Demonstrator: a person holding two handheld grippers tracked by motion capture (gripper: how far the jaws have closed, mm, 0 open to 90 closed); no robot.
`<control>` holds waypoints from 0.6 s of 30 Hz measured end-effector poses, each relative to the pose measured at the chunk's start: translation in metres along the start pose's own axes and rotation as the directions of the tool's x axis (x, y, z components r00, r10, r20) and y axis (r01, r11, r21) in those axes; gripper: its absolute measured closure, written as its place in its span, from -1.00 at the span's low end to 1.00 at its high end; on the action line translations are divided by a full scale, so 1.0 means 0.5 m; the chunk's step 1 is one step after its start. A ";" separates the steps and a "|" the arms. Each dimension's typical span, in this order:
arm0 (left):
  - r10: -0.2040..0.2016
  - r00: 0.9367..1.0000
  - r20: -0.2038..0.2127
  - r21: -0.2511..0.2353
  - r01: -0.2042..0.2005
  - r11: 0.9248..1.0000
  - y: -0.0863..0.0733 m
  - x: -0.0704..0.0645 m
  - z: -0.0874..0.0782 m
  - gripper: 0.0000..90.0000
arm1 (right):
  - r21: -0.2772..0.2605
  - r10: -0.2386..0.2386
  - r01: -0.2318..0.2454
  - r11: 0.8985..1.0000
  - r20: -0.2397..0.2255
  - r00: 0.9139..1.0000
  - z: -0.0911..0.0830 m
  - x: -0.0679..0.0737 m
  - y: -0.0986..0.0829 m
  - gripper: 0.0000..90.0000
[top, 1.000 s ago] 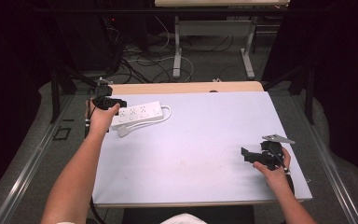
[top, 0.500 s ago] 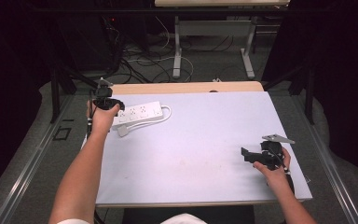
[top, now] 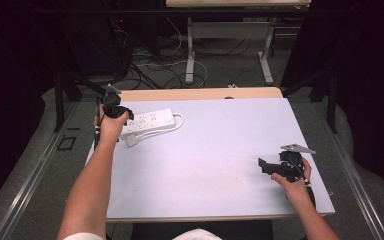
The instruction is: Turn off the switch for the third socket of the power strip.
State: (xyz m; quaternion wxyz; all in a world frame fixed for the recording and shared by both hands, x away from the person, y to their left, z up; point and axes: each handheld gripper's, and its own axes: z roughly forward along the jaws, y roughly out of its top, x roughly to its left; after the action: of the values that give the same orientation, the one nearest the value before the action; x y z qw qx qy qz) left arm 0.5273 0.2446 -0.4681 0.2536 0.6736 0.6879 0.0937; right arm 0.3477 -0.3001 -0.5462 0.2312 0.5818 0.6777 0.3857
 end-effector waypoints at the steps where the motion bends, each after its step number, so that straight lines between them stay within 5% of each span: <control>1: 0.000 1.000 0.000 0.000 0.000 1.000 0.000 0.000 0.000 0.49 | 0.000 -0.001 0.001 1.000 0.000 1.000 0.000 0.000 0.000 -1.00; 18: -0.053 0.999 -0.012 0.053 0.054 0.997 -0.007 0.030 0.029 0.65 | 0.005 -0.006 0.006 1.000 -0.002 1.000 0.001 0.000 -0.001 -1.00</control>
State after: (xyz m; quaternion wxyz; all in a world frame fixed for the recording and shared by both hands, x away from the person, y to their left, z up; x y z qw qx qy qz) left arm 0.5320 0.2557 -0.4855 0.2343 0.6610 0.7093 0.0717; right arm 0.3479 -0.3001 -0.5469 0.2304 0.5798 0.6807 0.3838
